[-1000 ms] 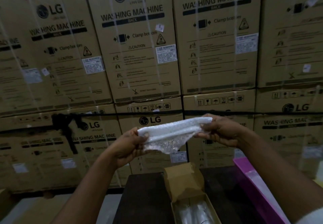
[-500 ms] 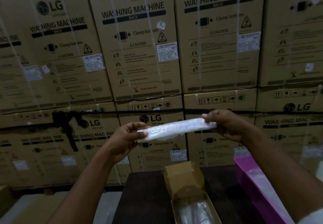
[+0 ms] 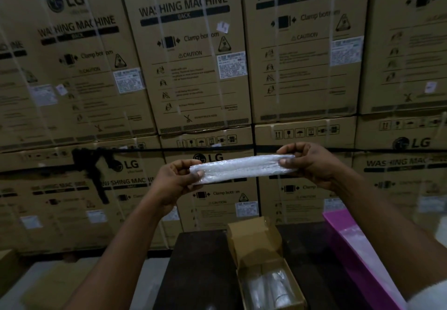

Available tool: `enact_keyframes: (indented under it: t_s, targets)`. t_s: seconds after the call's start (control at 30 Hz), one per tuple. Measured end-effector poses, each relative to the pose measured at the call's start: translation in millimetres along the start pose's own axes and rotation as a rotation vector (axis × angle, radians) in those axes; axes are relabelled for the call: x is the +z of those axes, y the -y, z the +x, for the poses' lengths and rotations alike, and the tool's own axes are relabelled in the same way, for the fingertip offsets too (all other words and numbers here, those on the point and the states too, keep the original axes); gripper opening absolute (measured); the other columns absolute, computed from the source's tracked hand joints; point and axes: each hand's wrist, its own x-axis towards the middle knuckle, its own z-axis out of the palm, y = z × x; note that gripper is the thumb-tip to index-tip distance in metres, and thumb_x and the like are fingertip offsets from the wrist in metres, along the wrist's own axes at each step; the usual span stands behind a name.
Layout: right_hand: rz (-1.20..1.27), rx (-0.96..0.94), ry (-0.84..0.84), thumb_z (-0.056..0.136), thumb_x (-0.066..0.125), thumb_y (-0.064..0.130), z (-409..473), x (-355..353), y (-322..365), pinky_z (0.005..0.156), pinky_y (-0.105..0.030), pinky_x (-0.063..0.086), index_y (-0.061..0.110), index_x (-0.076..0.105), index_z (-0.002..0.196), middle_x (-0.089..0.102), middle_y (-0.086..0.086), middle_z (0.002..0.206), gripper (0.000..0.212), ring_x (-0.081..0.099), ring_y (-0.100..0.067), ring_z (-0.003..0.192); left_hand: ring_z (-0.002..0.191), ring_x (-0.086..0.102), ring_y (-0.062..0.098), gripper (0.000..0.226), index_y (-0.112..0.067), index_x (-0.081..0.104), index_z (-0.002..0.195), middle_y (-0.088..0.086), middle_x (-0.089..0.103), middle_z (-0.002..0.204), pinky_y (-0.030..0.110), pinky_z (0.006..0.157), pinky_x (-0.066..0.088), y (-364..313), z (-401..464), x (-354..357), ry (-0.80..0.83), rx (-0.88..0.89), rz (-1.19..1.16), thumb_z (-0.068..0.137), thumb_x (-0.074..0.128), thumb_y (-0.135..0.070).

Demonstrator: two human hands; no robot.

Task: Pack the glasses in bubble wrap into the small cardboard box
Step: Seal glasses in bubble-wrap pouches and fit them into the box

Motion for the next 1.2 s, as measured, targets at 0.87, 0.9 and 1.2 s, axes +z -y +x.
enact_keyframes:
  t_s: [0.87, 0.9, 1.2]
  targets:
    - [-0.367, -0.159, 0.377, 0.085, 0.067, 0.017, -14, 47, 22, 0.075, -0.026, 0.056, 0.019, 0.067, 0.095, 0.070, 0.001, 0.093, 0.010, 0.067, -0.013, 0.087, 0.090, 0.070, 0.021, 0.029, -0.012, 0.062, 0.109, 0.009, 0.067, 0.104, 0.038, 0.081, 0.059, -66, 12, 31, 0.108, 0.259, 0.166, 0.083, 0.066, -0.001]
    - [-0.301, -0.155, 0.386, 0.085, 0.066, 0.015, -16, 48, 21, 0.074, -0.024, 0.055, 0.018, 0.067, 0.094, 0.070, 0.002, 0.092, 0.010, 0.067, -0.012, 0.086, 0.090, 0.070, 0.022, 0.029, -0.011, 0.061, 0.110, 0.009, 0.067, 0.105, 0.038, 0.081, 0.060, -66, 13, 33, 0.102, 0.252, 0.157, 0.083, 0.066, -0.001]
    - [-0.022, -0.402, 0.280, 0.073, 0.070, 0.022, -25, 61, 10, 0.088, -0.030, 0.053, 0.018, 0.070, 0.098, 0.050, 0.005, 0.128, 0.025, 0.053, -0.015, 0.118, 0.081, 0.067, 0.017, 0.029, -0.012, 0.060, 0.114, 0.012, 0.066, 0.111, 0.026, 0.067, 0.055, -28, 16, 47, 0.179, 0.070, 0.104, 0.087, 0.063, -0.003]
